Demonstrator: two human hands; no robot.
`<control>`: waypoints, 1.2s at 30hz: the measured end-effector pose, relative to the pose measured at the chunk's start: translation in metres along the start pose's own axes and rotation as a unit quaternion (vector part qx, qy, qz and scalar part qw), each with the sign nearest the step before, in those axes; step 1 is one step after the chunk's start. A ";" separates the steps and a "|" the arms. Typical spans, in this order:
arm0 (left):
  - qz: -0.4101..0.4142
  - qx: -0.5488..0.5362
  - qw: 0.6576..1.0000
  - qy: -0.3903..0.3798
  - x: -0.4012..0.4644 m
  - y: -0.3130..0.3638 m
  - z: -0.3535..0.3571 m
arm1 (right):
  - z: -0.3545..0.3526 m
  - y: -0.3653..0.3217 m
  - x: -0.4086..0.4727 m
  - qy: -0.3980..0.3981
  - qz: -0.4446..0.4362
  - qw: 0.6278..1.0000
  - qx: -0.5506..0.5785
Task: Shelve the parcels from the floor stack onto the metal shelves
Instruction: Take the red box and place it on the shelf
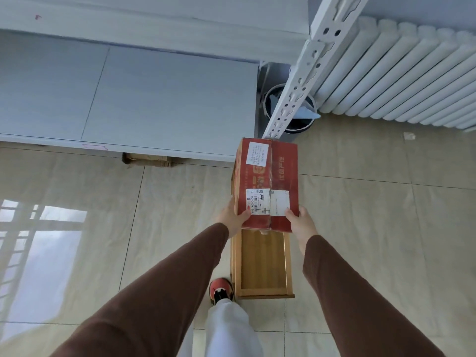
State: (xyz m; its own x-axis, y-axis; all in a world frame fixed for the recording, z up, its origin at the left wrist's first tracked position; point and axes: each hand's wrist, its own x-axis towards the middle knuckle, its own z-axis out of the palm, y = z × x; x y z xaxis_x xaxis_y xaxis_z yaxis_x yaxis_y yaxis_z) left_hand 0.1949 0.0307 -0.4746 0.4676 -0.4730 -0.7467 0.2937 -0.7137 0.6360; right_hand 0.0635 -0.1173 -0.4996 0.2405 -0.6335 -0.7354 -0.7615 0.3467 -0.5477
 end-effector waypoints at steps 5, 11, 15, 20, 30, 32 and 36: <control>0.018 -0.050 0.998 0.021 0.004 -0.027 0.002 | 0.015 0.008 -0.014 0.009 -0.037 0.999 0.019; 0.011 -0.134 0.989 0.067 -0.073 -0.047 -0.052 | 0.040 -0.017 -0.098 -0.036 -0.117 0.992 -0.020; 0.028 -0.182 0.974 0.133 -0.139 -0.054 -0.120 | 0.072 -0.068 -0.172 -0.082 -0.178 0.979 -0.050; 0.074 -0.228 0.946 0.218 -0.218 -0.055 -0.225 | 0.136 -0.147 -0.262 -0.138 -0.275 0.950 -0.061; 0.171 -0.337 0.861 0.340 -0.323 -0.067 -0.406 | 0.284 -0.275 -0.398 -0.195 -0.443 0.871 -0.082; 0.191 -0.367 0.843 0.343 -0.332 -0.067 -0.430 | 0.307 -0.300 -0.417 -0.192 -0.482 0.850 -0.089; 0.224 -0.429 0.817 0.314 -0.333 -0.048 -0.472 | 0.335 -0.362 -0.461 -0.164 -0.590 0.783 -0.107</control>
State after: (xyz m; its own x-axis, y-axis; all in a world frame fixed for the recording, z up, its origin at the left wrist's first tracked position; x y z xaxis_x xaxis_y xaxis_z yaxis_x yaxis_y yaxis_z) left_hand 0.4186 0.4661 -0.1646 0.9448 -0.0368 -0.3256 0.3258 0.2098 0.9219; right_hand 0.4296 0.2810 -0.0962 0.9680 -0.2009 0.1501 0.0327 -0.4924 -0.8697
